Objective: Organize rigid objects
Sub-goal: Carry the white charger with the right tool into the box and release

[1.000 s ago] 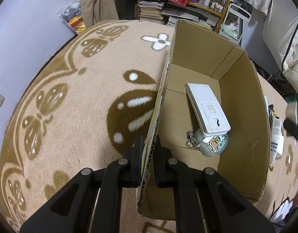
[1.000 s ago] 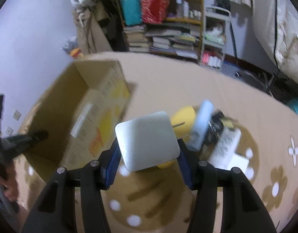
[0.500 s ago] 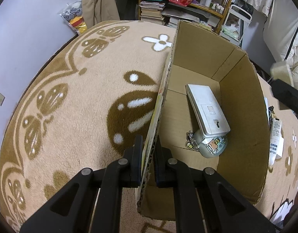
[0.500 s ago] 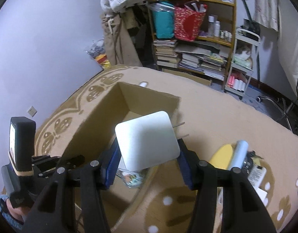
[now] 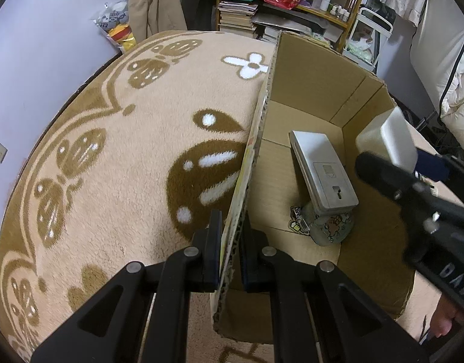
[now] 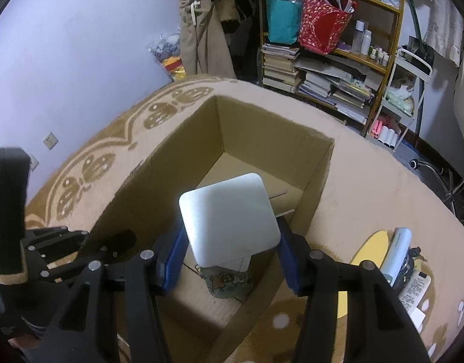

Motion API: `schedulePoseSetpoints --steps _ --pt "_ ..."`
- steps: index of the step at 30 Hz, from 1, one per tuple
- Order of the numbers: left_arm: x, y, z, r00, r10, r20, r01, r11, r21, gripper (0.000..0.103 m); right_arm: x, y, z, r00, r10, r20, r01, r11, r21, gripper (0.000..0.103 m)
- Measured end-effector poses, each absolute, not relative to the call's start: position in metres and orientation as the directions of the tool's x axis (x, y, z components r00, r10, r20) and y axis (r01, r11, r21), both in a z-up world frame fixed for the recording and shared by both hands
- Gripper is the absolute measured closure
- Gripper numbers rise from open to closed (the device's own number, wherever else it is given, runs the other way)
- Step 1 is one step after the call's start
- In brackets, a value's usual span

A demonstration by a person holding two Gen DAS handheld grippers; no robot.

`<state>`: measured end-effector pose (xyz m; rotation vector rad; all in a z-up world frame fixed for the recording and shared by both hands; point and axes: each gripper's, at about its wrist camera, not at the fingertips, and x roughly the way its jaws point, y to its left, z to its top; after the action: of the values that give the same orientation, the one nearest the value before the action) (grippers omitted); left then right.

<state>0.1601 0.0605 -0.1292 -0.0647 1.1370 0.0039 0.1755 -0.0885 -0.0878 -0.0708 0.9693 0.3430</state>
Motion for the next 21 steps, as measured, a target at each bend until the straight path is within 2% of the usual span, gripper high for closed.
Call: schedulePoseSetpoints --steps 14,19,21 --pt "0.159 0.063 -0.132 0.42 -0.054 -0.906 -0.045 0.996 -0.081 0.094 0.163 -0.084 -0.094 0.514 0.216 -0.83 -0.322 0.946 0.046 0.043" --pt "0.159 0.064 -0.129 0.427 -0.058 -0.902 -0.047 0.995 -0.086 0.094 0.161 -0.088 -0.088 0.525 0.236 -0.817 -0.313 0.947 0.072 0.031" --pt "0.159 0.065 -0.128 0.429 -0.06 -0.902 -0.047 0.995 -0.089 0.094 0.16 -0.09 -0.082 0.538 0.241 -0.808 -0.306 0.949 0.079 0.03"
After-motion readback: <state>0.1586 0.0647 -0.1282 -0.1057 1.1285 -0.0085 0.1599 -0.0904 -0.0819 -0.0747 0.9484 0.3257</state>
